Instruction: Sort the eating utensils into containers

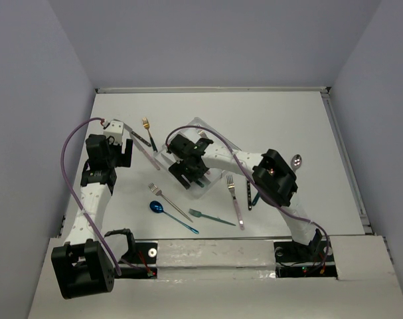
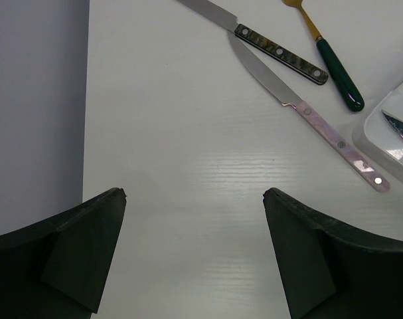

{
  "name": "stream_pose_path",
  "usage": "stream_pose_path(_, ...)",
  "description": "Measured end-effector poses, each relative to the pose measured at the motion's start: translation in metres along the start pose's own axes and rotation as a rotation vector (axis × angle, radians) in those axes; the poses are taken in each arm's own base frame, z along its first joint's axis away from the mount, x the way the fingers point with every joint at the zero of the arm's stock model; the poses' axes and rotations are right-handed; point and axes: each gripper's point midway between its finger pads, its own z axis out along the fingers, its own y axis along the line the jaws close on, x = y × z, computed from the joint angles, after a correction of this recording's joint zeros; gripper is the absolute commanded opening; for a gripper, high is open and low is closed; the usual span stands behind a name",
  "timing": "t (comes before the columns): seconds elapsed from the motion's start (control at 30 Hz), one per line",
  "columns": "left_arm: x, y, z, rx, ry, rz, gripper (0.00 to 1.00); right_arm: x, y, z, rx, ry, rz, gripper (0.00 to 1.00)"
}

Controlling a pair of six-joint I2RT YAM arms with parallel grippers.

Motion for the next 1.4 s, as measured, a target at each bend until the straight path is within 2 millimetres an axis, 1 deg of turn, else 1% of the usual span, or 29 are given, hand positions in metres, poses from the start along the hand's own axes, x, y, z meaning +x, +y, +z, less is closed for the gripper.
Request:
stream_pose_path(0.13,0.0,0.0,0.0,0.0,0.0,0.0,0.99,-0.001,-0.001,0.0,0.005,-0.006,-0.004,0.82)
stream_pose_path(0.27,0.0,0.0,0.0,0.0,0.0,0.0,0.99,-0.003,-0.002,-0.002,0.009,-0.014,-0.015,0.79)
stream_pose_path(0.43,0.0,0.0,0.0,0.002,-0.001,0.003,0.99,-0.007,-0.006,-0.005,0.021,-0.031,-0.032,0.79)
stream_pose_path(0.7,0.0,-0.001,0.0,0.009,-0.002,0.008,0.99,-0.021,-0.014,-0.016,0.035,-0.078,-0.049,0.77)
stream_pose_path(0.8,0.003,-0.003,0.004,0.019,0.012,0.008,0.99,-0.027,-0.017,-0.021,0.036,-0.095,-0.052,0.77)
stream_pose_path(0.87,0.009,-0.006,0.009,0.031,0.036,0.008,0.97,-0.032,-0.019,-0.023,0.041,-0.109,-0.055,0.76)
stream_pose_path(1.0,0.019,-0.011,0.023,0.06,0.096,0.007,0.88,-0.044,-0.021,-0.03,0.049,-0.142,-0.058,0.75)
stream_pose_path(1.03,0.018,-0.012,0.028,0.068,0.105,0.003,0.85,-0.047,-0.022,-0.032,0.051,-0.15,-0.055,0.75)
stream_pose_path(1.13,0.008,-0.014,0.041,0.092,0.114,-0.008,0.83,-0.054,-0.024,-0.036,0.06,-0.171,-0.051,0.74)
stream_pose_path(1.2,-0.002,-0.015,0.054,0.108,0.114,-0.022,0.82,-0.06,-0.027,-0.04,0.07,-0.187,-0.045,0.73)
stream_pose_path(1.3,-0.012,-0.02,0.073,0.13,0.127,-0.044,0.82,-0.067,-0.029,-0.044,0.08,-0.209,-0.036,0.73)
stream_pose_path(1.37,-0.013,-0.028,0.084,0.149,0.147,-0.052,0.83,-0.071,-0.031,-0.045,0.09,-0.226,-0.031,0.73)
stream_pose_path(1.4,-0.012,-0.036,0.091,0.164,0.16,-0.052,0.84,-0.073,-0.032,-0.047,0.094,-0.235,-0.028,0.73)
